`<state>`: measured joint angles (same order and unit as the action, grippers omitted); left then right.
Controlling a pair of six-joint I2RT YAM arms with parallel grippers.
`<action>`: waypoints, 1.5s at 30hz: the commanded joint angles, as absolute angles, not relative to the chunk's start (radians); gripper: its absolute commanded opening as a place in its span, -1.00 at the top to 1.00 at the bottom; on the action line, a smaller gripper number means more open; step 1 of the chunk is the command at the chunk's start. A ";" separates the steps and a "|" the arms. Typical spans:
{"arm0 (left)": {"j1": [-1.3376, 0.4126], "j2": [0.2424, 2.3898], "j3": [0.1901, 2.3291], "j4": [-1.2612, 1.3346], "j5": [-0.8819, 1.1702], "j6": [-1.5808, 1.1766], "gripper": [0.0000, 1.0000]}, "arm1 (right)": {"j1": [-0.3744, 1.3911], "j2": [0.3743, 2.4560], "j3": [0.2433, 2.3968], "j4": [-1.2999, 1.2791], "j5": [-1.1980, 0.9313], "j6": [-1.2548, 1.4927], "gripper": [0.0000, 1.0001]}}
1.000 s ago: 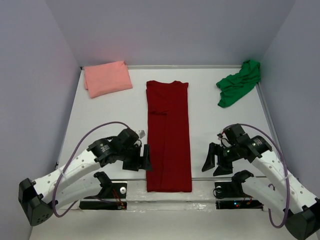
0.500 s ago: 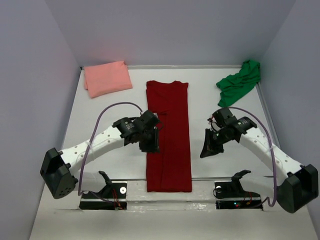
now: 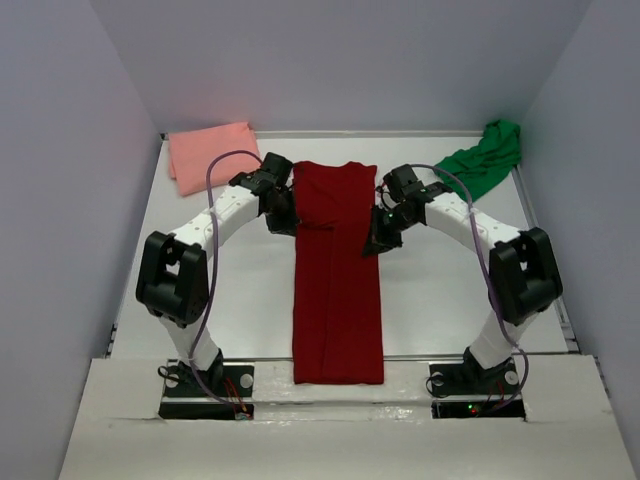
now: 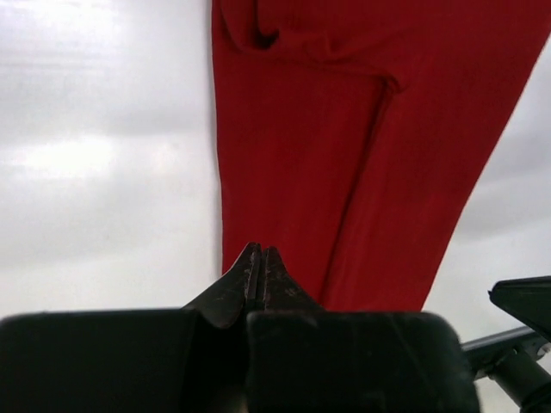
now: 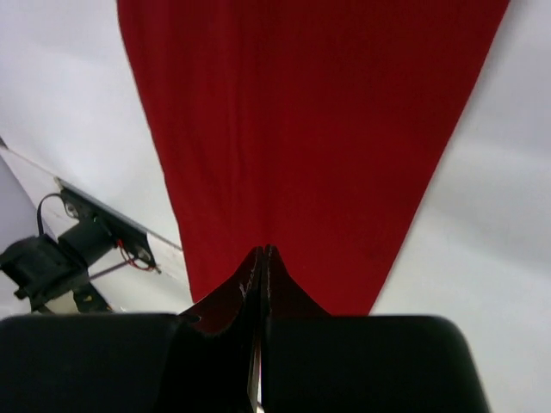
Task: Fold and stack the t-shirts
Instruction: Fold the tshirt
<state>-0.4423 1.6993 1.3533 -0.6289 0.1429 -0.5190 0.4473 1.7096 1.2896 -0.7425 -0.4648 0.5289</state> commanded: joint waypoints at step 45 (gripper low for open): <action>-0.472 2.065 1.483 -0.551 0.245 -0.348 1.00 | 0.391 2.098 1.529 -0.660 -0.338 0.497 1.00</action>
<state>-0.4652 2.0453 1.4658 -0.5282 0.2554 -0.3786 0.3927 2.0842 1.4807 -0.6735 -0.3744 0.5121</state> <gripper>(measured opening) 0.011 0.010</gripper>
